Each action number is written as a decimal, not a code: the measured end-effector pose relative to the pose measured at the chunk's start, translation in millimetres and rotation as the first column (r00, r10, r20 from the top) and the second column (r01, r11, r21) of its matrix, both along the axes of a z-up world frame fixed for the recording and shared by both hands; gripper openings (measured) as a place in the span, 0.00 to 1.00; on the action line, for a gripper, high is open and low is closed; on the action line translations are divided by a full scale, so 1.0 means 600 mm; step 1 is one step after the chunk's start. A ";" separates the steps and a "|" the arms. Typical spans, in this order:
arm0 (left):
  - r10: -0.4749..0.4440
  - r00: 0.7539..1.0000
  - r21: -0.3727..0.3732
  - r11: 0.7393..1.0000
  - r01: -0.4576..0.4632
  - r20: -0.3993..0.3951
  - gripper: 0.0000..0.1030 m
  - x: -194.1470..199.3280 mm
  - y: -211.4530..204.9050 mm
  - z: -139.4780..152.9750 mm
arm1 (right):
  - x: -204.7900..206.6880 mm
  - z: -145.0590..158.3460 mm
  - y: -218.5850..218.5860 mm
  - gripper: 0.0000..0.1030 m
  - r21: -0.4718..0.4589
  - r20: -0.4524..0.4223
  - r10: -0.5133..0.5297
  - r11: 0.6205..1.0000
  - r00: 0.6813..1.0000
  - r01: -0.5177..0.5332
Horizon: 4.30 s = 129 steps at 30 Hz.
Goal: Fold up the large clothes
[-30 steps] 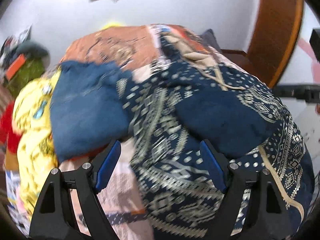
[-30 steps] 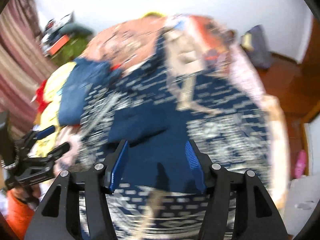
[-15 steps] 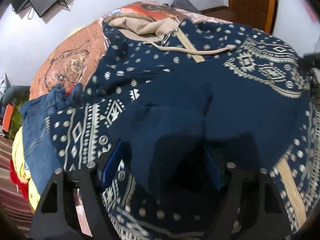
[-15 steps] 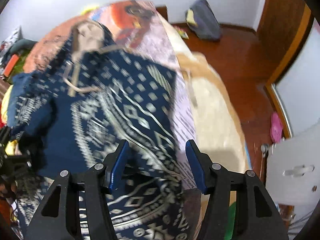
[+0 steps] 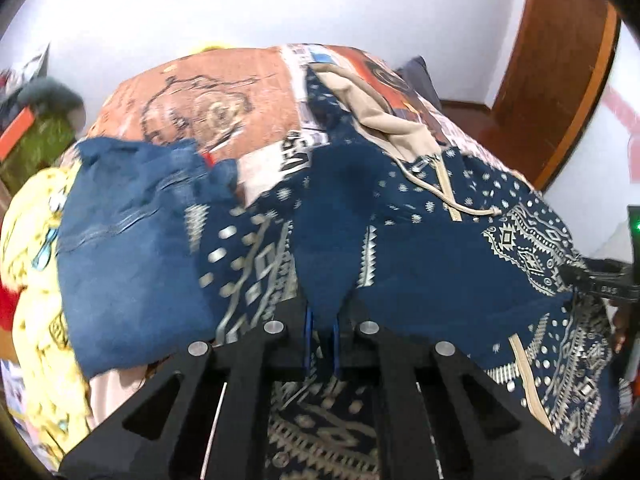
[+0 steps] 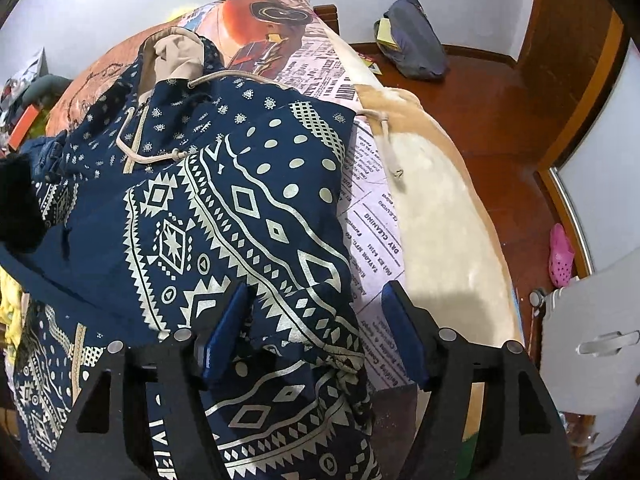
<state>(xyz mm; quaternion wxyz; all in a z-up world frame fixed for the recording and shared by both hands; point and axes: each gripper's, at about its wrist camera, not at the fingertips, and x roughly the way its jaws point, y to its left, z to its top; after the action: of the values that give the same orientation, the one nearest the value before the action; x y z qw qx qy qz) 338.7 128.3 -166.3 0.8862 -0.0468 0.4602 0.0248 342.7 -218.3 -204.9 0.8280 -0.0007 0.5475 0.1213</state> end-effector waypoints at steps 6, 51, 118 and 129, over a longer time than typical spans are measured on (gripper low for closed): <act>0.037 0.993 -0.061 0.997 -0.044 -0.113 0.18 -0.051 0.040 -0.058 | -0.002 -0.001 0.001 0.66 -0.006 0.009 -0.002 1.000 1.000 0.002; -0.079 0.996 0.033 0.996 0.077 0.035 0.75 0.250 -0.045 0.053 | 0.243 0.129 0.209 0.68 -0.007 0.132 0.159 0.987 0.978 -0.159; -0.167 0.984 -0.012 0.986 0.167 -0.068 0.46 0.010 -0.082 -0.024 | -0.041 0.118 0.144 0.49 -0.015 0.181 0.281 0.959 0.943 -0.283; -0.136 0.991 -0.038 0.990 0.136 -0.001 0.54 0.108 -0.040 0.013 | 0.045 0.119 0.214 0.53 0.029 0.184 0.318 0.944 0.930 -0.328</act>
<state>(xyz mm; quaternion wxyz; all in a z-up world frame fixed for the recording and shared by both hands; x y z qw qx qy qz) 403.5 104.1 -158.5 0.8840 -0.0319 0.4643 -0.0444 370.0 -89.7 -133.7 0.8417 -0.0769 0.4604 0.2715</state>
